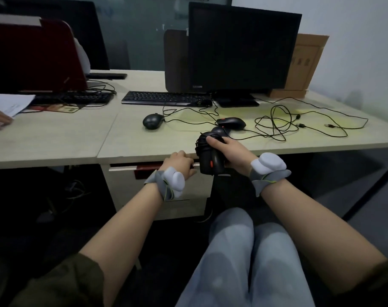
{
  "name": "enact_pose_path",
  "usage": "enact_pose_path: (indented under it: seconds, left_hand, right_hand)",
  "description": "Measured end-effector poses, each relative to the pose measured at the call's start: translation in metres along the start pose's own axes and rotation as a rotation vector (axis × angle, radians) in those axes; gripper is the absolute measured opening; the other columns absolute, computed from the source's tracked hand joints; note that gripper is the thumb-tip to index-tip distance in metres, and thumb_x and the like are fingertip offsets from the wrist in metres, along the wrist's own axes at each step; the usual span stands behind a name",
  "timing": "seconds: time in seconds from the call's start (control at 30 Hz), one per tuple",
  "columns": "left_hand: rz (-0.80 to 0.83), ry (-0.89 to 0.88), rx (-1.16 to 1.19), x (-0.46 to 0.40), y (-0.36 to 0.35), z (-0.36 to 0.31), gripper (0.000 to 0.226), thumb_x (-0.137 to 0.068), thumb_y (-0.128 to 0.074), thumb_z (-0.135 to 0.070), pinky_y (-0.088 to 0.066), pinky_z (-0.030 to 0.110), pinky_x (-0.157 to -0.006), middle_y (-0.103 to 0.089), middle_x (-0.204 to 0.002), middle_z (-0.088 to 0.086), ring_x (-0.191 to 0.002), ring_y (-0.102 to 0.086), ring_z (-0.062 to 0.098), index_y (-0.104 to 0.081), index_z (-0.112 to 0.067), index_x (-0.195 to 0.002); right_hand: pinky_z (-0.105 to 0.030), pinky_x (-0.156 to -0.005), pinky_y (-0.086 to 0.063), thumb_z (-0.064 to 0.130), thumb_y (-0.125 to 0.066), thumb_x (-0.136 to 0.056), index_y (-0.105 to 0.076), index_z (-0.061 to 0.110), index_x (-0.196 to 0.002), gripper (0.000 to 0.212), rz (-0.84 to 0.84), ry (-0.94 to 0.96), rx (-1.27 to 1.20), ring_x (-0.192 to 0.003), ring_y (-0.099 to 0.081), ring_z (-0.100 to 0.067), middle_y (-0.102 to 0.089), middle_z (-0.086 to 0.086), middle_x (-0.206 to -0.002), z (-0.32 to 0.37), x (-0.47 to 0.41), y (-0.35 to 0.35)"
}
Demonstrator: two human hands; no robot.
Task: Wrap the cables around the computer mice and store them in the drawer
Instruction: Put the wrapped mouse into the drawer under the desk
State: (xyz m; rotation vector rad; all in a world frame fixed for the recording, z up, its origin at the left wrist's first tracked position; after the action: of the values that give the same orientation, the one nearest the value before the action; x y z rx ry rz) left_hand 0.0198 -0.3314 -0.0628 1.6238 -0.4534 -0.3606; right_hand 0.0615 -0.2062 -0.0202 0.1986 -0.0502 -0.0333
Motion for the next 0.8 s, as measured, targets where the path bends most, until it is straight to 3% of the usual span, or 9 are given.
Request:
enact_pose_path:
  seconds: [0.1,0.23,0.33,0.43,0.63,0.8]
  left_hand:
    - [0.075,-0.008,0.035,0.000,0.009,-0.004,0.030,-0.093,-0.046,-0.032,-0.044,0.040,-0.093,-0.053,-0.124,0.013,-0.113,-0.050,0.034,-0.062,-0.017,-0.114]
    - [0.263,-0.125,0.184,0.012,0.003,-0.011,0.030,-0.089,-0.057,-0.018,-0.043,0.030,-0.088,-0.061,-0.119,0.010,-0.108,-0.058,0.027,-0.057,-0.008,-0.117]
    - [0.410,-0.159,0.351,0.023,-0.003,-0.015,0.028,-0.085,-0.064,-0.019,-0.043,0.020,-0.069,-0.061,-0.103,0.008,-0.084,-0.058,0.017,-0.059,-0.008,-0.111]
    - [0.623,-0.150,0.523,0.037,-0.017,-0.022,0.005,-0.086,-0.063,-0.017,-0.043,0.013,-0.054,-0.057,-0.090,0.007,-0.072,-0.051,0.011,-0.061,-0.020,-0.090]
    - [0.841,-0.170,0.656,0.053,-0.046,-0.045,0.013,-0.085,-0.062,-0.004,-0.051,0.012,-0.056,-0.065,-0.056,-0.009,-0.054,-0.061,0.000,-0.058,-0.014,-0.077]
    - [0.938,-0.231,0.715,0.068,-0.061,-0.057,0.015,-0.085,-0.061,-0.002,-0.052,0.011,-0.054,-0.065,-0.054,-0.008,-0.050,-0.062,0.000,-0.058,-0.013,-0.076]
  right_hand:
    - [-0.041,-0.089,-0.052,0.042,-0.060,-0.086,-0.064,0.022,-0.094,0.021,0.006,-0.031,-0.051,-0.098,-0.065,-0.026,-0.070,-0.007,-0.101,-0.003,0.001,0.001]
    - [-0.043,-0.093,-0.051,0.041,-0.059,-0.087,-0.063,0.021,-0.094,0.022,0.014,-0.072,-0.061,-0.102,-0.064,-0.028,-0.069,-0.007,-0.102,-0.007,0.003,0.000]
    - [-0.042,-0.092,-0.051,0.041,-0.059,-0.087,-0.063,0.020,-0.092,0.022,0.021,-0.091,-0.062,-0.098,-0.064,-0.026,-0.069,-0.005,-0.097,-0.008,0.004,-0.001]
    - [-0.040,-0.090,-0.050,0.041,-0.058,-0.087,-0.064,0.019,-0.092,0.023,0.040,-0.107,-0.085,-0.093,-0.064,-0.023,-0.069,-0.005,-0.095,-0.009,0.003,-0.002]
    - [-0.029,-0.069,-0.054,0.039,-0.054,-0.090,-0.062,0.013,-0.094,0.028,0.097,-0.210,-0.164,-0.080,-0.064,-0.017,-0.067,-0.006,-0.091,-0.023,0.000,-0.013]
    - [-0.037,-0.088,-0.048,0.044,-0.053,-0.089,-0.055,0.007,-0.117,0.047,0.161,-0.373,-0.044,-0.095,-0.060,-0.022,-0.061,-0.010,-0.109,-0.045,-0.010,-0.033]
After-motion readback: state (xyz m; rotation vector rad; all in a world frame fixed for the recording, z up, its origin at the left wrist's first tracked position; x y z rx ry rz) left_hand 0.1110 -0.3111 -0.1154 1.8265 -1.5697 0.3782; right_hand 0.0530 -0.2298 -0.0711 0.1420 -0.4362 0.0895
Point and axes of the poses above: each hand's wrist, its own x-axis away from the middle knuckle, its own y-axis out of the back of the hand, z = x × y, the point moved 7 cm from there along -x, towards the middle knuckle
